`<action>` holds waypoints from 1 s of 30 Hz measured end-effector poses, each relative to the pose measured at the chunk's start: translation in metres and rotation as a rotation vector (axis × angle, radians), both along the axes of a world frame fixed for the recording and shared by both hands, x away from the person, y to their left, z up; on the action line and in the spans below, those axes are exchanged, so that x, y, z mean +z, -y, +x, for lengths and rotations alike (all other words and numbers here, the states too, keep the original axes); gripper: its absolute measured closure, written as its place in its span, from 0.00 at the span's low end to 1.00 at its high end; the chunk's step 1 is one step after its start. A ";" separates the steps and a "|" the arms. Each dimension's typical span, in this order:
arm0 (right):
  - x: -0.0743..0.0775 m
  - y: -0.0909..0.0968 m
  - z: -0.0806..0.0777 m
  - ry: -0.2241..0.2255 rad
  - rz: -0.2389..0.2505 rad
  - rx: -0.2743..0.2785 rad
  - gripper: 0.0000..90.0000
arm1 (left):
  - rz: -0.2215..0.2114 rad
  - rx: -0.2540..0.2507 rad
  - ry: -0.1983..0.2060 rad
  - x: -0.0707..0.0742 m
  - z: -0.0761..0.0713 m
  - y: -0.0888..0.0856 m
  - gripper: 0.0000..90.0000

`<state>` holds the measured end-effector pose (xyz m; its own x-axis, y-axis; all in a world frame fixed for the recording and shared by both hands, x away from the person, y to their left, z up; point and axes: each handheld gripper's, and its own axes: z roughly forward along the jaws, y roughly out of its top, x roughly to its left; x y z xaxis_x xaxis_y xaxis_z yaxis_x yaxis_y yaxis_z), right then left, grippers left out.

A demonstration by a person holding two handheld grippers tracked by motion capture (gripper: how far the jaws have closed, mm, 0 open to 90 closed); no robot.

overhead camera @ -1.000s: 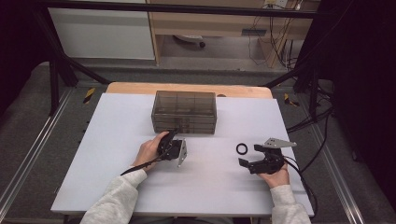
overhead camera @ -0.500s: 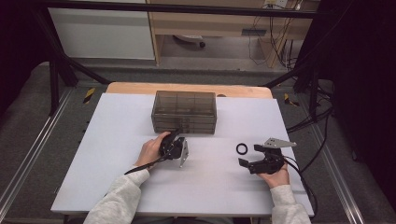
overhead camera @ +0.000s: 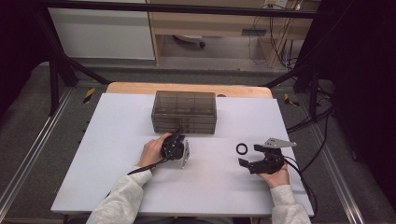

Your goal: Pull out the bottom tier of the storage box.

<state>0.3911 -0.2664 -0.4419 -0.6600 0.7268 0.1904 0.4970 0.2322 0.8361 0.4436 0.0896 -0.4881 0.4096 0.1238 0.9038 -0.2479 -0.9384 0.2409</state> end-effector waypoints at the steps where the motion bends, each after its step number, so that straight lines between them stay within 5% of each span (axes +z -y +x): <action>1: 0.000 0.000 0.000 0.000 0.000 0.000 0.00 | 0.001 0.001 0.002 0.000 0.000 0.000 0.75; 30: 0.000 0.000 0.000 -0.002 0.001 -0.001 0.00 | 0.038 0.008 0.090 -0.009 -0.002 0.003 0.84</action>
<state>0.3911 -0.2666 -0.4418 -0.6590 0.7271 0.1925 0.4986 0.2308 0.8355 0.4412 0.0864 -0.4974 0.3260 0.0915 0.9409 -0.2591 -0.9485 0.1820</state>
